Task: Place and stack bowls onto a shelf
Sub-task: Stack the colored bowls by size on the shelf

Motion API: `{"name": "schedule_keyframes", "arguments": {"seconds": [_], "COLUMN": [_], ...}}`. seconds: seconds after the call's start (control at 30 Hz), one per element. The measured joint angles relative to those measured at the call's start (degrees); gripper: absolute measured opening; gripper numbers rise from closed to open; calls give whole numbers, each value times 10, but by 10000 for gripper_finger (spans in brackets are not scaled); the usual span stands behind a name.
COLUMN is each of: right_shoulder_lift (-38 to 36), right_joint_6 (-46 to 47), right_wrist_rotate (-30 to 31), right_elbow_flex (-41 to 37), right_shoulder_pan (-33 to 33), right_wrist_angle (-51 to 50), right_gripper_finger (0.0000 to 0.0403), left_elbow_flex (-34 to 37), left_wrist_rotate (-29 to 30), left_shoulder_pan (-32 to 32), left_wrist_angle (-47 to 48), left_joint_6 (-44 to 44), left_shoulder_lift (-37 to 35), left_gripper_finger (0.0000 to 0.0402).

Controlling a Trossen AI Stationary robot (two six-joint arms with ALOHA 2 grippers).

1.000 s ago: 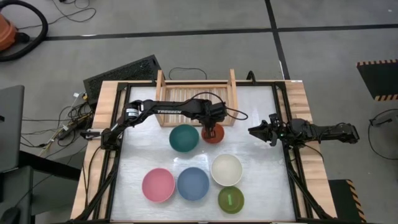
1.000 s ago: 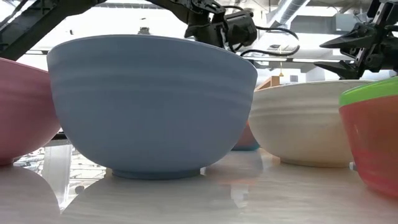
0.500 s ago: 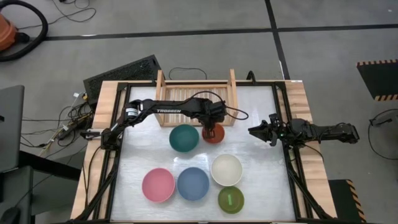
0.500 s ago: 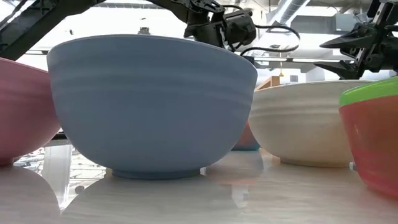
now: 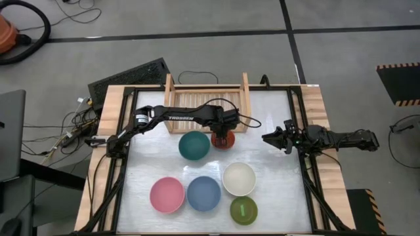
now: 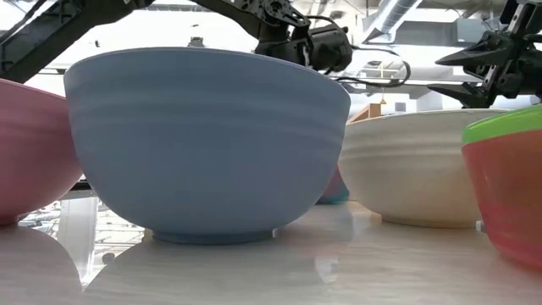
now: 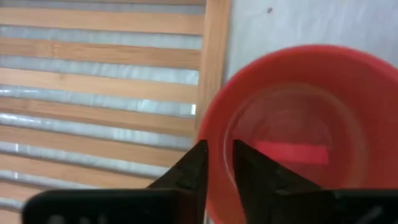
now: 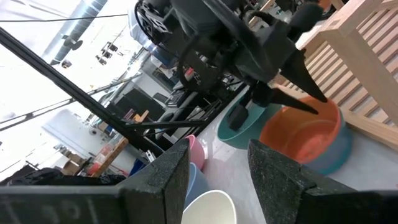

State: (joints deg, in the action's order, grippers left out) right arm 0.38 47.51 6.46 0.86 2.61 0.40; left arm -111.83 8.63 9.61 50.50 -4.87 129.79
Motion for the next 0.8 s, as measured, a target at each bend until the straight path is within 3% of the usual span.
{"name": "schedule_keyframes", "arguments": {"seconds": [0.17,0.3,0.53,0.63,0.8], "right_shoulder_lift": [0,0,0,0,0], "right_joint_6": [-4,-5,-6,-9,-10], "right_wrist_rotate": [0,0,0,0,0], "right_elbow_flex": [0,0,0,0,0], "right_shoulder_pan": [0,0,0,0,0], "right_wrist_angle": [0,0,0,0,0], "right_gripper_finger": [189,189,189,189,189], "left_elbow_flex": [-7,-7,-5,-5,-5], "left_wrist_rotate": [9,19,26,-2,-20], "left_shoulder_pan": [0,0,0,0,0], "left_wrist_angle": [-1,-2,-6,-9,-10], "left_joint_6": [-2,0,0,-29,-50], "left_shoulder_lift": [0,0,0,-1,-1], "left_gripper_finger": [13,2,0,4,51]}}
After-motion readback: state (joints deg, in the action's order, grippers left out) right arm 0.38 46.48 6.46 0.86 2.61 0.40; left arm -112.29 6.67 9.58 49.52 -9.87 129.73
